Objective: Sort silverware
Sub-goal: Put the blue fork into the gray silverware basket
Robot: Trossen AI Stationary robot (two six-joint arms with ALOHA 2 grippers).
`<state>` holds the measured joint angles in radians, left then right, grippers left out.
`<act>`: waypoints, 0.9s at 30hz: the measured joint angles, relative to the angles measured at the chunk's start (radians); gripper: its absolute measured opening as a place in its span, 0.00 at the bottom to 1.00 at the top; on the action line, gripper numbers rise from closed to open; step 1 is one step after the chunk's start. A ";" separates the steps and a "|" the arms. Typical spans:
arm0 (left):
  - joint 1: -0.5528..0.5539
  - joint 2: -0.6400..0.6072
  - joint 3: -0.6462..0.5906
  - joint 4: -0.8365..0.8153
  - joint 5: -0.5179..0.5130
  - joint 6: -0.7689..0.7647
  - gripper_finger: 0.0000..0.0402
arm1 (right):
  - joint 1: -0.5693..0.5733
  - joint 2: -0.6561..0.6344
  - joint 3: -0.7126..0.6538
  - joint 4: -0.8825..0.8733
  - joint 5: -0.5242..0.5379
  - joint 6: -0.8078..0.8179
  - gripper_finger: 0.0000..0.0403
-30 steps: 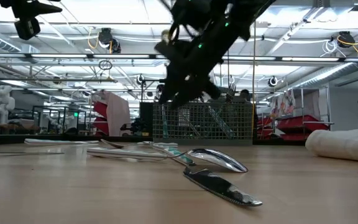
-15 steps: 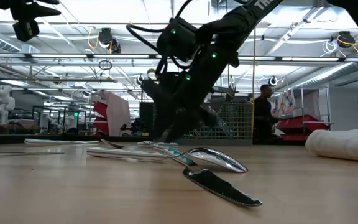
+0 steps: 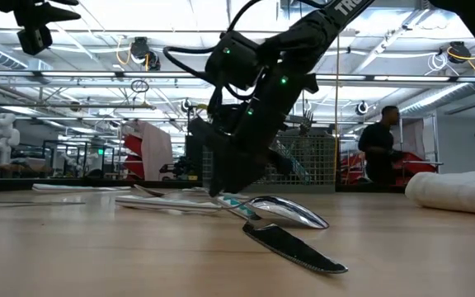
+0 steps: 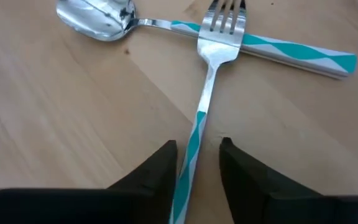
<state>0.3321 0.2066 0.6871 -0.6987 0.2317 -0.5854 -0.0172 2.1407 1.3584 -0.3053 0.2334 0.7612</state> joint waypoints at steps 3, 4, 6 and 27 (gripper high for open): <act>0.000 0.000 0.000 0.000 0.000 0.000 0.24 | 0.006 0.012 -0.001 0.004 -0.002 -0.013 0.22; 0.000 0.000 0.000 0.001 0.000 0.000 0.24 | 0.006 0.012 -0.001 -0.004 -0.002 0.000 0.20; 0.000 0.000 0.000 0.001 0.000 0.000 0.24 | 0.006 0.015 0.000 -0.030 -0.004 0.041 0.12; 0.000 0.000 0.000 0.000 0.002 0.051 0.24 | 0.030 -0.236 -0.013 0.035 0.239 -0.058 0.00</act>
<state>0.3324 0.2066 0.6868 -0.6987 0.2337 -0.5346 0.0124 1.9048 1.3453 -0.2706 0.4725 0.7030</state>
